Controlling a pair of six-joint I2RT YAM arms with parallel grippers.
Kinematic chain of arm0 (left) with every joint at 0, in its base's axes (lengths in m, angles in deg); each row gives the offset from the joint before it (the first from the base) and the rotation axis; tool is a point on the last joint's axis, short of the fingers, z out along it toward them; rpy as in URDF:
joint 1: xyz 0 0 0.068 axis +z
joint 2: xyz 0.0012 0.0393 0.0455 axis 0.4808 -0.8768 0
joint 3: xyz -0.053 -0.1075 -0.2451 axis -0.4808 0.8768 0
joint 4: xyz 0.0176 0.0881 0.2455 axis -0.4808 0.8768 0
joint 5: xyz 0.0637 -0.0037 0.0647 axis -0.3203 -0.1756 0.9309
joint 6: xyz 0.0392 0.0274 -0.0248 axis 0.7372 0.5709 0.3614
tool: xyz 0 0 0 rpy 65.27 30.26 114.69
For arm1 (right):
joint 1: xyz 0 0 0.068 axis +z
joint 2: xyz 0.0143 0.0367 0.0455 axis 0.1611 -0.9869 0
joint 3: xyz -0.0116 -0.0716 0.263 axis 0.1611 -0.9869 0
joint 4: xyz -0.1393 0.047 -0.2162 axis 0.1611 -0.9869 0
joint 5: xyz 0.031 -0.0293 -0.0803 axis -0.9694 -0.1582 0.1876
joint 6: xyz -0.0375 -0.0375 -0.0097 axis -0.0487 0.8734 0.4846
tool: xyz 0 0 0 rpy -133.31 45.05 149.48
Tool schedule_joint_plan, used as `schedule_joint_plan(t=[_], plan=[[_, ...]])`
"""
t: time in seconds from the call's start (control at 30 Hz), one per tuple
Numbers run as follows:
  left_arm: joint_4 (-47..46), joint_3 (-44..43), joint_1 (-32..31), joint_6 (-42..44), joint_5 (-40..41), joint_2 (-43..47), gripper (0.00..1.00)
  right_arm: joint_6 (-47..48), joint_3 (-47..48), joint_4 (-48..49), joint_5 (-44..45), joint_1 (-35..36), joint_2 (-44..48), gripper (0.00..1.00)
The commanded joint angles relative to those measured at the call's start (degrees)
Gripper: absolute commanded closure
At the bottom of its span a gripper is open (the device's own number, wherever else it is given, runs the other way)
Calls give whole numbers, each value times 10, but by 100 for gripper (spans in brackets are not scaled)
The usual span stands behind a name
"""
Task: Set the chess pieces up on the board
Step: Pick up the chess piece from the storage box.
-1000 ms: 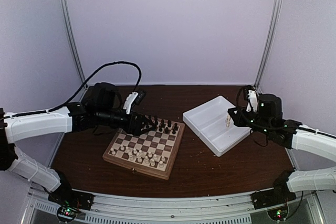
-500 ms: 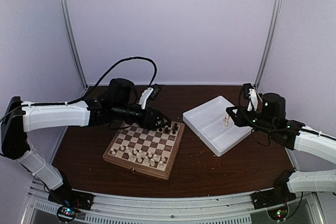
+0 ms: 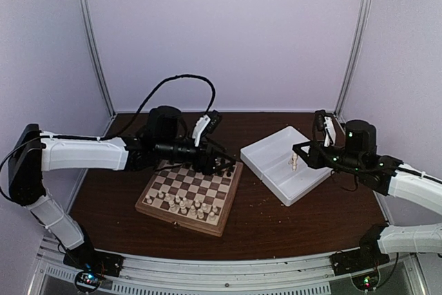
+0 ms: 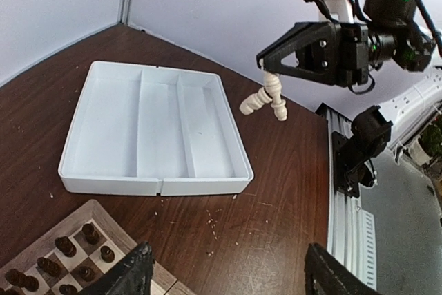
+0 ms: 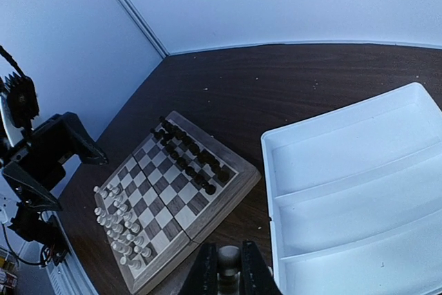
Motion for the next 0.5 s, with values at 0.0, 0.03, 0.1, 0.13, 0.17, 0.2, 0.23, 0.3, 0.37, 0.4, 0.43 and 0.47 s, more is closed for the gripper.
schedule_joint_plan(t=[0.0, 0.03, 0.1, 0.13, 0.17, 0.2, 0.23, 0.3, 0.37, 0.4, 0.43, 0.47], plan=[[-160, 58, -4, 97, -52, -7, 25, -7, 42, -22, -71, 1, 15, 100], [-172, 63, -5, 112, -51, -5, 25, -10, 49, -27, -82, 1, 14, 100], [-180, 67, -6, 126, -35, 1, 25, -16, 62, -37, -99, 1, 15, 100], [-178, 65, -6, 140, -31, 1, 25, -19, 70, -41, -107, 1, 16, 100], [-172, 62, -6, 152, -29, 2, 25, -21, 75, -45, -115, 2, 17, 100], [-163, 61, -6, 162, -27, 2, 25, -23, 79, -47, -122, 1, 18, 100], [-160, 60, -6, 169, -25, 3, 25, -25, 83, -50, -126, 1, 20, 100], [-163, 63, -6, 187, -23, 5, 24, -27, 89, -57, -131, 2, 22, 100], [-169, 68, -6, 192, -20, 6, 25, -26, 95, -66, -132, 2, 23, 100], [-170, 69, -5, 194, -20, 7, 25, -25, 98, -72, -131, 2, 24, 100], [-171, 69, -6, 195, -21, 7, 25, -23, 101, -76, -131, 1, 23, 100], [-174, 69, -5, 194, -23, 7, 25, -22, 103, -79, -131, 2, 23, 100]])
